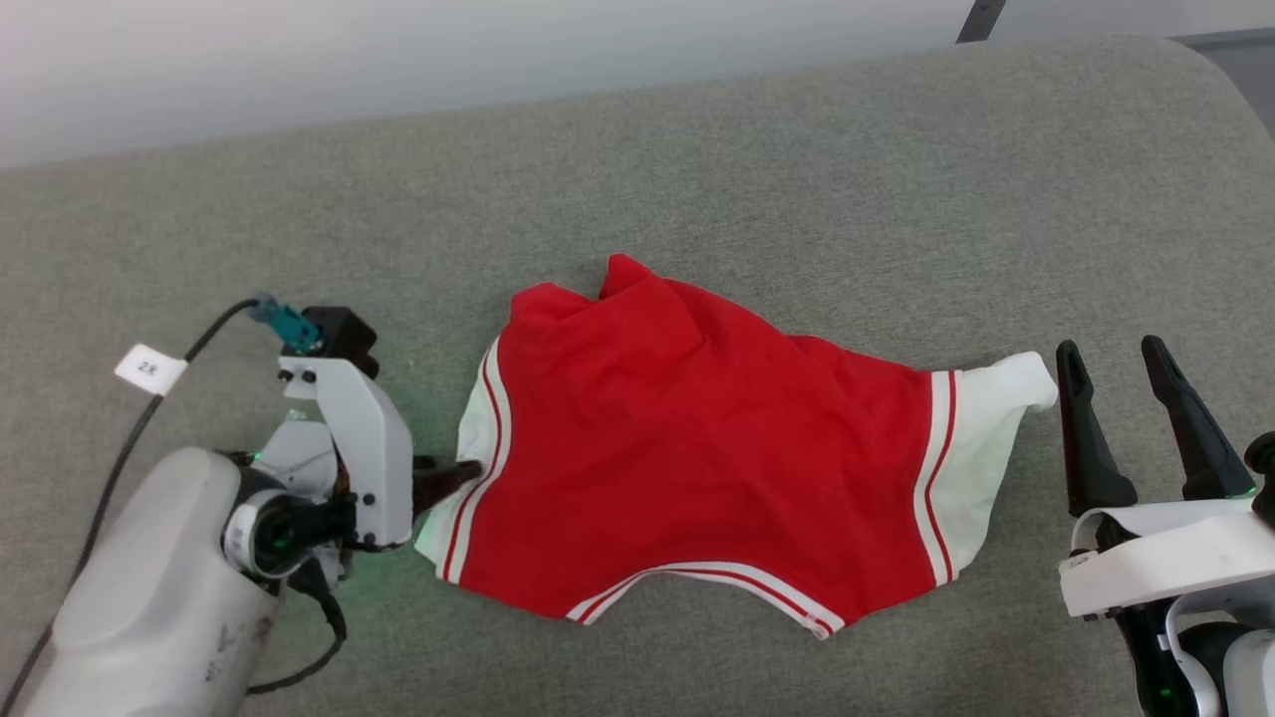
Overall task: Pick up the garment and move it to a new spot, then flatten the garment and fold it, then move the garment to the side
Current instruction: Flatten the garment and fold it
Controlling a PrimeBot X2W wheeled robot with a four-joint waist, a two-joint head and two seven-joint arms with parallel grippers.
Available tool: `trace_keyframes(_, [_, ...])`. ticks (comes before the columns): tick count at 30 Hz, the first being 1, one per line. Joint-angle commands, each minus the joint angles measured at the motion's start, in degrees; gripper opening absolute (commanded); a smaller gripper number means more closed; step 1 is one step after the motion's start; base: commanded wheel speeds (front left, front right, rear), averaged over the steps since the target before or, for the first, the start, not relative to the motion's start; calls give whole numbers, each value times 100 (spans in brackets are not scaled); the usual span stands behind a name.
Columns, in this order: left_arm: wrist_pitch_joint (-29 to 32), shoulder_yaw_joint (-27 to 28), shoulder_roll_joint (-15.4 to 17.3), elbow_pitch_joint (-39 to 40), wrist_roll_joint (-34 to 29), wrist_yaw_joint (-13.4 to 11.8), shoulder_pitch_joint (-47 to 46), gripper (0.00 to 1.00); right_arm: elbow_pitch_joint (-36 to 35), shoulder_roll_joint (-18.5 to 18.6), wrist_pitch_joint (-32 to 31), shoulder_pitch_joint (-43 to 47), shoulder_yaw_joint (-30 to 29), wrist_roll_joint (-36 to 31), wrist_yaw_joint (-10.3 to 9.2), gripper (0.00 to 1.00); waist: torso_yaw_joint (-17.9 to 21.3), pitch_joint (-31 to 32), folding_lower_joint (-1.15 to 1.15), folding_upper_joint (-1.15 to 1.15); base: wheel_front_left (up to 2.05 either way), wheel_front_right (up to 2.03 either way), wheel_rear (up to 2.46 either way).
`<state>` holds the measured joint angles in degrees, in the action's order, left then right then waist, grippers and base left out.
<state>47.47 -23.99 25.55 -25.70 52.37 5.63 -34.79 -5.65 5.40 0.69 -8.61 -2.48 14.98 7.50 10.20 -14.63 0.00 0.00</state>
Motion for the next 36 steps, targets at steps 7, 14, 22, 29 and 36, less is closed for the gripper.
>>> trace_keyframes(7, [101,-137,-1,-235,184,125,143,0,23,53,-8,65,-27,-58,-2,100,-45,148,0,0,0,0,0])
trace_keyframes(14, [-89,12,224,-68,214,121,107,0,-19,73,-84,197,-52,-61,-2,100,-161,378,0,0,0,0,0])
trace_keyframes(22, [-182,264,628,177,217,-54,250,0,-73,109,-169,291,-77,-42,-2,100,-325,565,0,0,0,0,0])
trace_keyframes(29, [-220,462,1020,421,183,-252,478,0,-95,125,-215,349,-94,-45,-2,100,-425,663,0,0,0,0,0])
trace_keyframes(36, [-276,631,1283,610,213,-402,701,0,-132,117,-246,382,-121,-43,-2,100,-483,690,0,0,0,0,0])
